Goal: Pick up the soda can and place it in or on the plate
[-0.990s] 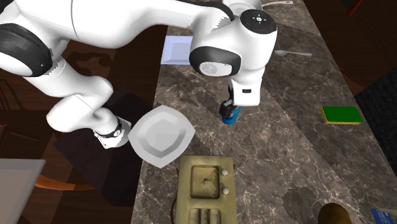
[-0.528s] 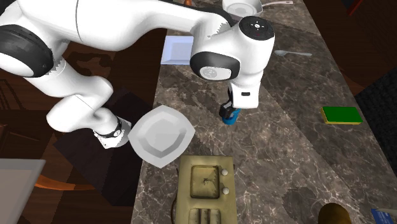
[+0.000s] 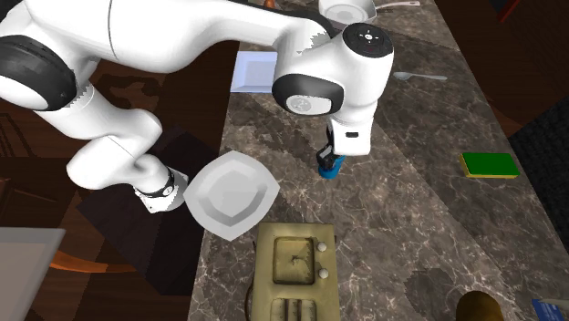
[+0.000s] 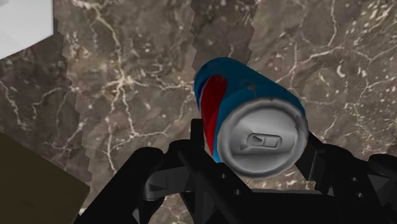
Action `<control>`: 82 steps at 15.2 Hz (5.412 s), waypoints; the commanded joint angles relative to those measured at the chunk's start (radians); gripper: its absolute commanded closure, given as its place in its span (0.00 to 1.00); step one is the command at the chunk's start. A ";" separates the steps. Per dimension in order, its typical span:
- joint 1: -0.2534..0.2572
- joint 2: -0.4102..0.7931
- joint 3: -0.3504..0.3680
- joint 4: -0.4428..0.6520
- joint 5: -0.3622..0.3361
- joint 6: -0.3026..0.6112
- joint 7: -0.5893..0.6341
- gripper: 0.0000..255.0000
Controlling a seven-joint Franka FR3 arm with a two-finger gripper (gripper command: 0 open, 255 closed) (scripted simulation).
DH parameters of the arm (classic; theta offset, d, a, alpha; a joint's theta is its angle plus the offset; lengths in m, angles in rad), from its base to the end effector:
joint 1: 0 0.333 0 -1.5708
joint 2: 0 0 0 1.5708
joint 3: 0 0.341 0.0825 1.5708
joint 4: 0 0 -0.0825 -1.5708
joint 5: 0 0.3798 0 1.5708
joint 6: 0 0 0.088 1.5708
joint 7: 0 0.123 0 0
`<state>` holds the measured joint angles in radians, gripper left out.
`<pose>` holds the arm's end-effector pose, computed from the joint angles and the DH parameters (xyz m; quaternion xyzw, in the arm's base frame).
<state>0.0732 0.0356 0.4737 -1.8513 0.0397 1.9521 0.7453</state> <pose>0.4922 0.2998 0.5165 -0.9934 0.1061 -0.0114 0.0421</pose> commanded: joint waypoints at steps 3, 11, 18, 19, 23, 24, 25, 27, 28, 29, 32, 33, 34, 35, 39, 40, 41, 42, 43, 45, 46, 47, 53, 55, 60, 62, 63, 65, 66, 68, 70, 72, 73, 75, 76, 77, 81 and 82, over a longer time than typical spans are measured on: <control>0.000 0.001 0.001 -0.001 0.001 0.001 0.000 1.00; 0.000 -0.007 0.000 0.086 0.003 -0.092 0.002 1.00; 0.001 -0.002 0.001 0.185 -0.001 -0.187 0.008 1.00; 0.001 0.000 0.001 0.201 -0.002 -0.201 0.009 1.00; -0.021 -0.083 -0.018 0.147 0.039 -0.223 -0.035 1.00; -0.029 -0.126 -0.029 0.107 0.058 -0.224 -0.058 1.00; -0.036 -0.167 -0.042 0.069 0.076 -0.225 -0.081 1.00; -0.047 -0.247 -0.069 -0.002 0.107 -0.233 -0.125 1.00; -0.050 -0.285 -0.084 -0.035 0.119 -0.238 -0.147 1.00; -0.053 -0.323 -0.100 -0.067 0.130 -0.245 -0.168 1.00; -0.057 -0.430 -0.149 -0.153 0.153 -0.270 -0.229 1.00; -0.058 -0.465 -0.166 -0.179 0.157 -0.281 -0.248 1.00; -0.059 -0.498 -0.183 -0.204 0.160 -0.292 -0.267 1.00; -0.060 -0.531 -0.200 -0.227 0.161 -0.303 -0.285 1.00; -0.065 -0.656 -0.270 -0.310 0.154 -0.356 -0.356 1.00; -0.066 -0.685 -0.287 -0.327 0.149 -0.371 -0.373 1.00; -0.068 -0.714 -0.305 -0.344 0.143 -0.386 -0.390 1.00; -0.071 -0.742 -0.323 -0.359 0.136 -0.402 -0.407 1.00; -0.072 -0.755 -0.331 -0.365 0.132 -0.409 -0.414 1.00; -0.071 -0.764 -0.329 -0.398 0.134 -0.385 -0.417 1.00; -0.070 -0.768 -0.328 -0.415 0.135 -0.373 -0.418 1.00; -0.070 -0.772 -0.327 -0.431 0.137 -0.361 -0.419 1.00; -0.067 -0.791 -0.320 -0.524 0.144 -0.287 -0.427 1.00; -0.066 -0.796 -0.318 -0.554 0.146 -0.262 -0.429 1.00; -0.063 -0.804 -0.311 -0.626 0.154 -0.198 -0.435 1.00; -0.062 -0.806 -0.308 -0.654 0.157 -0.172 -0.437 1.00; -0.061 -0.806 -0.307 -0.663 0.158 -0.163 -0.438 1.00; -0.061 -0.806 -0.307 -0.663 0.158 -0.163 -0.438 1.00; -0.061 -0.806 -0.307 -0.663 0.158 -0.163 -0.438 1.00; -0.061 -0.806 -0.307 -0.663 0.158 -0.163 -0.438 1.00; -0.061 -0.806 -0.307 -0.663 0.158 -0.163 -0.438 1.00; -0.061 -0.806 -0.307 -0.663 0.158 -0.163 -0.438 0.00; -0.061 -0.806 -0.307 -0.663 0.158 -0.163 -0.438 0.00; -0.061 -0.806 -0.307 -0.663 0.158 -0.163 -0.438 0.00; -0.061 -0.806 -0.307 -0.663 0.158 -0.163 -0.438 0.00; -0.064 -0.806 -0.313 -0.630 0.153 -0.196 -0.437 0.00; -0.069 -0.798 -0.327 -0.533 0.140 -0.286 -0.434 0.00; -0.069 -0.799 -0.327 -0.533 0.140 -0.286 -0.434 0.00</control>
<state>0.0044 -0.7655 0.1468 -2.3944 0.1806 1.6740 0.3095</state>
